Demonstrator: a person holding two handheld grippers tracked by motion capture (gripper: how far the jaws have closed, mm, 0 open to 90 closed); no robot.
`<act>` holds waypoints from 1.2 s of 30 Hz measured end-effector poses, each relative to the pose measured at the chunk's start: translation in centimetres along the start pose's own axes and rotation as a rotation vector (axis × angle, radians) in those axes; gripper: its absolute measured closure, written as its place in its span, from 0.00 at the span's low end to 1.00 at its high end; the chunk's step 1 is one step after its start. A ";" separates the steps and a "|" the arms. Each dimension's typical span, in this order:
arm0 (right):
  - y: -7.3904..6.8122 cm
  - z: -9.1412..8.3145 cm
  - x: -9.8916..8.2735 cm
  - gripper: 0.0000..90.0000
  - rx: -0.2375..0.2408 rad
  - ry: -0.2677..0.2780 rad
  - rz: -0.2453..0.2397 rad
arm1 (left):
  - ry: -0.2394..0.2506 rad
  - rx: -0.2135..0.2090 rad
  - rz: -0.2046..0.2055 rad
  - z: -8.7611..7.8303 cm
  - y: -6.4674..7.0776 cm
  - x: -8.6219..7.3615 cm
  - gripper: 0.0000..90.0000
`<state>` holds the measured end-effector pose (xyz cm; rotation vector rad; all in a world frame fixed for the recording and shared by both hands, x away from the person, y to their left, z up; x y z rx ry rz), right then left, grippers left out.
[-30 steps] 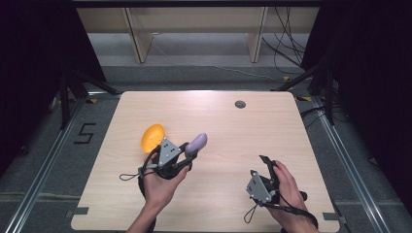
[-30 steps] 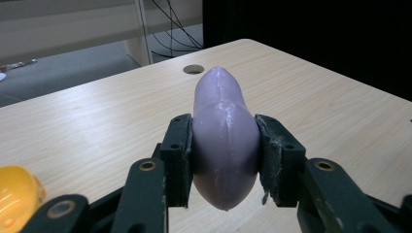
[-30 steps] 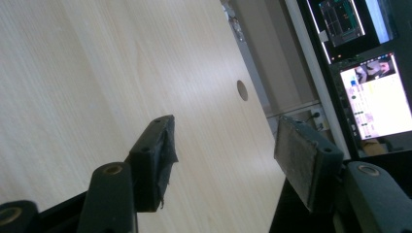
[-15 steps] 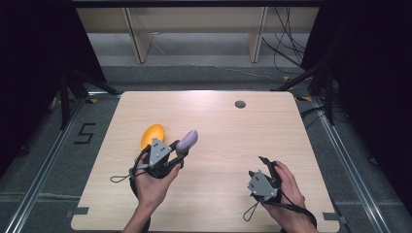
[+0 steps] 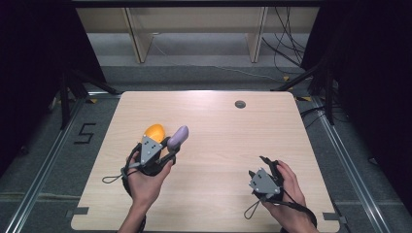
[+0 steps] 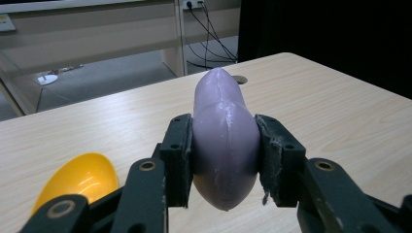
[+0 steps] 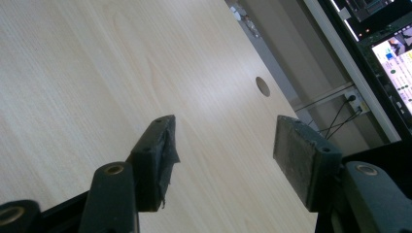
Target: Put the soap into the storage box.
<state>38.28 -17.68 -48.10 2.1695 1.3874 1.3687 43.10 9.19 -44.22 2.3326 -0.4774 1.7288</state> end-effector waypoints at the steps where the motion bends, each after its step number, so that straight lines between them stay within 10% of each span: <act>1: 0.1 0.0 0.1 0.46 0.000 0.003 -0.018 | 0.003 0.003 0.001 0.0 -0.1 0.0 0.66; 36: -0.1 0.1 -0.1 0.45 0.014 -0.003 0.023 | 0.018 0.130 -0.053 -0.4 -4.1 0.3 0.66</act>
Point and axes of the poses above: each handheld gripper's, and its own axes: z roughly forward along the jaws, x roughly out of its top, y roughly to its right, the point moved 10 cm from there along z, roughly forward along the jaws, and after that the axes turned 6 degrees about x, right-handed, at the moved point
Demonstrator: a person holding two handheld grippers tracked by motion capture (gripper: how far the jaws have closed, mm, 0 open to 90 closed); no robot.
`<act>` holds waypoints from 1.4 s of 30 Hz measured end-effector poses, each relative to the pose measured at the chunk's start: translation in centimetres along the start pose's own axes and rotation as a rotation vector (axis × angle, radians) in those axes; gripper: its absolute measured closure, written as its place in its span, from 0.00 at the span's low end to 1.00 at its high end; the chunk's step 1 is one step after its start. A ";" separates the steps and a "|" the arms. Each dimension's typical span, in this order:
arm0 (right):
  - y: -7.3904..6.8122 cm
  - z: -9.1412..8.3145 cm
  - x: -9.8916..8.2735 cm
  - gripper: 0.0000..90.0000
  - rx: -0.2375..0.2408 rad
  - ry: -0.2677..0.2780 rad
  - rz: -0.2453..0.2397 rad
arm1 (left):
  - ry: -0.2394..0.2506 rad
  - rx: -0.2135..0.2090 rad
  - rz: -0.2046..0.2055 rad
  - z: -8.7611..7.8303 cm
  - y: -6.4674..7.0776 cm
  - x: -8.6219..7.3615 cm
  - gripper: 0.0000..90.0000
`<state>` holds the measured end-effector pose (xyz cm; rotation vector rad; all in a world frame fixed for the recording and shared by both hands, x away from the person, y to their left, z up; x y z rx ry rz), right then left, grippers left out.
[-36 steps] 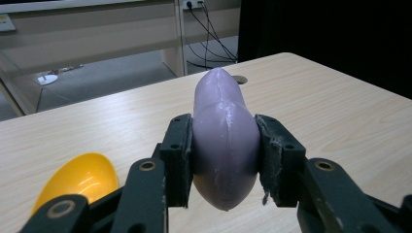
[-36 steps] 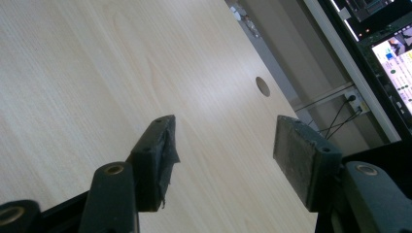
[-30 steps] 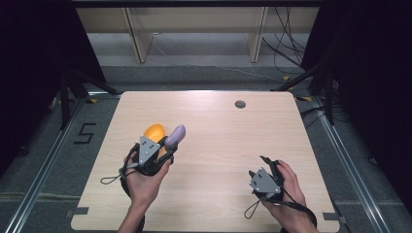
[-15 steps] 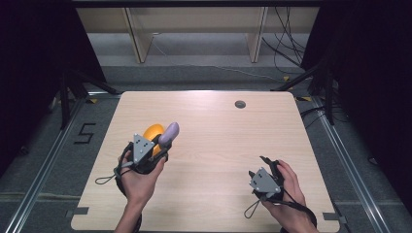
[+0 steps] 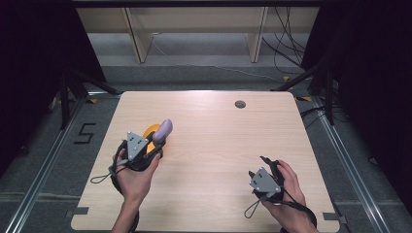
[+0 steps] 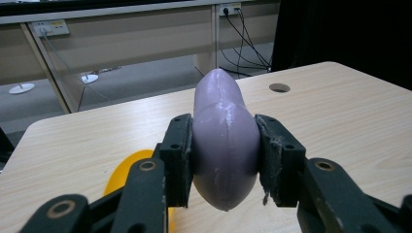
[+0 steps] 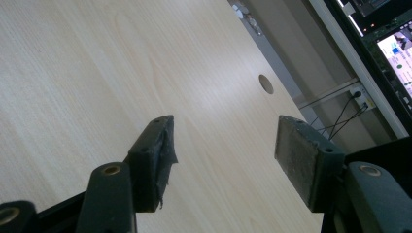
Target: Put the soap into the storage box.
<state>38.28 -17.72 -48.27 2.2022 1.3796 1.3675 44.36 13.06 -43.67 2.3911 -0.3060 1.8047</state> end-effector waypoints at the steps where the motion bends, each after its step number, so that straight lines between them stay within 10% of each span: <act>1: 0.0 0.0 0.0 0.45 0.000 0.000 0.000 | 0.000 0.003 -0.001 0.0 -0.1 0.0 0.66; 42: 0.0 0.1 0.0 0.43 0.007 0.003 -0.008 | -0.025 0.160 -0.046 3.7 -4.9 -1.0 0.66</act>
Point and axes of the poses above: each handheld gripper's, and its own axes: z roughly forward along the jaws, x roughly out of its top, y roughly to its right, the point moved 10 cm from there along z, roughly forward along the jaws, and after that the axes turned 6 degrees about x, right-handed, at the moved point
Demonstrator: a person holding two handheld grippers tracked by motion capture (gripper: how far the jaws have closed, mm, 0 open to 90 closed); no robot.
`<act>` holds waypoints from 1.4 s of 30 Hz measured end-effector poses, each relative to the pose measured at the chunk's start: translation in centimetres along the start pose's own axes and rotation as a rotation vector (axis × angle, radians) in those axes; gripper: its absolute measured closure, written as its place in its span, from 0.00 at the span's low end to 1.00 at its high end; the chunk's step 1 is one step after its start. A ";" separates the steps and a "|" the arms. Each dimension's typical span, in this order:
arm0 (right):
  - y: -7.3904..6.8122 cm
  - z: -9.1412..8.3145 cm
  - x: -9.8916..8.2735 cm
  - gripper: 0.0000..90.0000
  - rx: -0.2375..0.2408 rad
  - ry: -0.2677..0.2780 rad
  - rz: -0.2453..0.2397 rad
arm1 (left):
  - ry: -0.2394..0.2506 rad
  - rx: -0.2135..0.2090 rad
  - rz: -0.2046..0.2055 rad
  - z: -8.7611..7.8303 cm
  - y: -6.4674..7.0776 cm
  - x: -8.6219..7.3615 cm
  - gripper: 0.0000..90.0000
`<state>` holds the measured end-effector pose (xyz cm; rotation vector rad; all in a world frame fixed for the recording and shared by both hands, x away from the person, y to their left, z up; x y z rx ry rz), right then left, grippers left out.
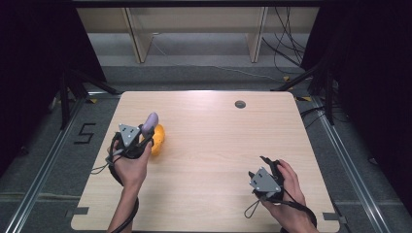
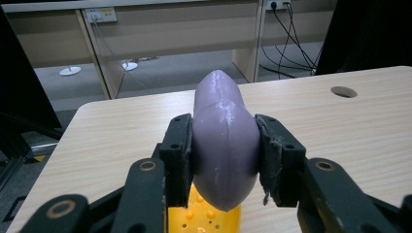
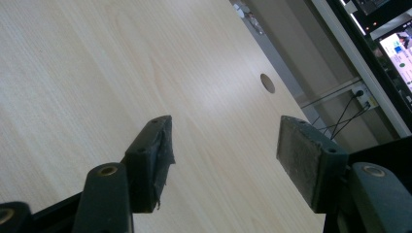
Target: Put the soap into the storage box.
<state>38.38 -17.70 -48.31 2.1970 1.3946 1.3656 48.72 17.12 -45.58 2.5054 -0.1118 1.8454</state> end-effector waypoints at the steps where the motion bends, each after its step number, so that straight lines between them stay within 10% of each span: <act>1: 0.0 0.0 0.0 0.43 0.001 0.000 0.000 | -0.004 0.004 -0.001 0.2 -0.1 -0.1 0.66; 42: -0.1 0.1 -0.1 0.42 0.009 -0.004 0.000 | -0.104 0.063 0.016 4.5 -1.1 -4.1 0.66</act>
Point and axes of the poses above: each handheld gripper's, and its own axes: z roughly forward along the jaws, x roughly out of its top, y roughly to its right, the point moved 10 cm from there along z, roughly forward along the jaws, and after that the axes turned 6 degrees about x, right-handed, at the moved point
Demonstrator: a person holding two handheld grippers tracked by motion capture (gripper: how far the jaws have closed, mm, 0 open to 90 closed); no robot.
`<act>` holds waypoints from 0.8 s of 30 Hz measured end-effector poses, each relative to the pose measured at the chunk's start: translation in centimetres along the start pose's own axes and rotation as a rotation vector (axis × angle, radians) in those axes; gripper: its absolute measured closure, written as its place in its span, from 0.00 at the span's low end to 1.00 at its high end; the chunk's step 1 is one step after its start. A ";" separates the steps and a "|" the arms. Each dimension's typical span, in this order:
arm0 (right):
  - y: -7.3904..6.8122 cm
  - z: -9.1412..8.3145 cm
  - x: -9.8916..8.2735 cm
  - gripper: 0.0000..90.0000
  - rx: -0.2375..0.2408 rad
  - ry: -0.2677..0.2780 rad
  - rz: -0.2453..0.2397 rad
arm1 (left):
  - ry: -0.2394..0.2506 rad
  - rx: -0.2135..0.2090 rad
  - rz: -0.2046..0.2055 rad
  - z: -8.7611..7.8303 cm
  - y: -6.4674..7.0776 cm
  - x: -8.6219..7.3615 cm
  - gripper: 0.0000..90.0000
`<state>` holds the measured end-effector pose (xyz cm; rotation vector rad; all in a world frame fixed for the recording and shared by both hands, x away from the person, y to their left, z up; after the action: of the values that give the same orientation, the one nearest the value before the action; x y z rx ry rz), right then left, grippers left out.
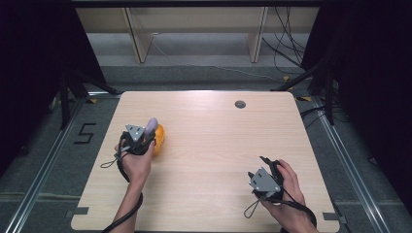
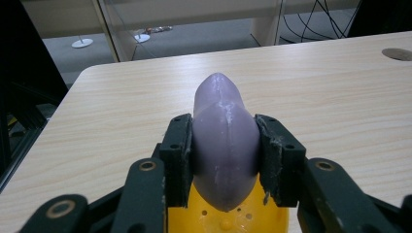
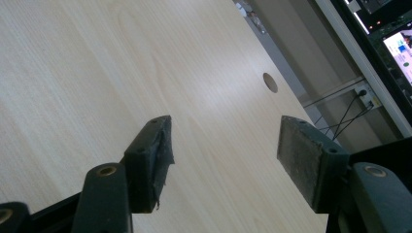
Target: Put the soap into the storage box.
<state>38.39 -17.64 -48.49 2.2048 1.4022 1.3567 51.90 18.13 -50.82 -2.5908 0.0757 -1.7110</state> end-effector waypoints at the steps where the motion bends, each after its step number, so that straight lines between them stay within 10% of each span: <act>1: -0.1 0.0 0.0 0.42 0.004 -0.002 0.005 | -0.003 0.000 0.002 0.1 0.0 -0.1 0.66; 24: -0.1 0.0 0.0 0.42 0.004 -0.001 -0.001 | -0.108 -0.003 0.007 1.2 0.1 -1.8 0.65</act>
<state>38.28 -17.54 -48.52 2.2072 1.4066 1.3528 52.27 18.14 -52.98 -2.6761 0.0847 -1.5657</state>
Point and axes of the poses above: each handheld gripper's, and its own axes: z roughly forward along the jaws, x roughly out of its top, y roughly to its right, the point moved 10 cm from there along z, roughly forward along the jaws, and after that the axes turned 6 degrees about x, right-handed, at the moved point
